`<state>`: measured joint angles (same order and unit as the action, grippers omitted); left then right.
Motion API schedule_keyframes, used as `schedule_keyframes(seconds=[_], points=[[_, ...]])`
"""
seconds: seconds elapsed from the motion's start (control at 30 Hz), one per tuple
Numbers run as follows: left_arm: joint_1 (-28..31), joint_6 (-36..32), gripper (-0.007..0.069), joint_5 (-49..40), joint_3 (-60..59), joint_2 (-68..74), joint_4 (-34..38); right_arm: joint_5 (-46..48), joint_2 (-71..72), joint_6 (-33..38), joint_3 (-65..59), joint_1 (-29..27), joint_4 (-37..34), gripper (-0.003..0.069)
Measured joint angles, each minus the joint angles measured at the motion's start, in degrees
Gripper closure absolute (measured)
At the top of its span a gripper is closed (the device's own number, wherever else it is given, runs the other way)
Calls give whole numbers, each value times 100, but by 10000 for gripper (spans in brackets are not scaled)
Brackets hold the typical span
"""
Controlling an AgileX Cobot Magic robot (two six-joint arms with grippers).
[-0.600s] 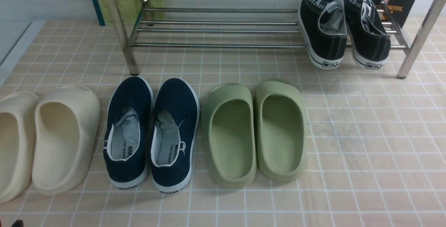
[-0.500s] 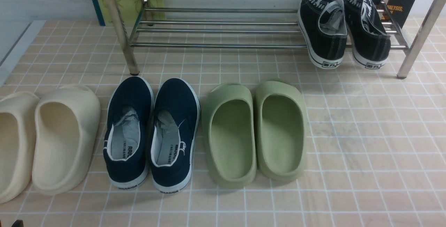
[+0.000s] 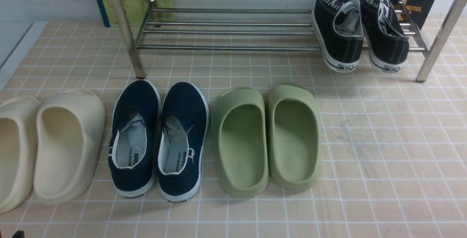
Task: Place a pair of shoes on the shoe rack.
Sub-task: Use the left arm to grab the shoe closest to it
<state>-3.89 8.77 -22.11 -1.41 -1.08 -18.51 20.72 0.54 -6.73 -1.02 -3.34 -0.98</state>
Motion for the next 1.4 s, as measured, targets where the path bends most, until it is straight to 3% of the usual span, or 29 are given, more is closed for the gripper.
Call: schedule_keyframes(seconds=[1.17,1.4], points=[[0,0,385,86,-12,0,-324,0,0,0,0,0,0,462],[0,0,385,1969,-26,0,-608,0,0,0,0,0,0,456]])
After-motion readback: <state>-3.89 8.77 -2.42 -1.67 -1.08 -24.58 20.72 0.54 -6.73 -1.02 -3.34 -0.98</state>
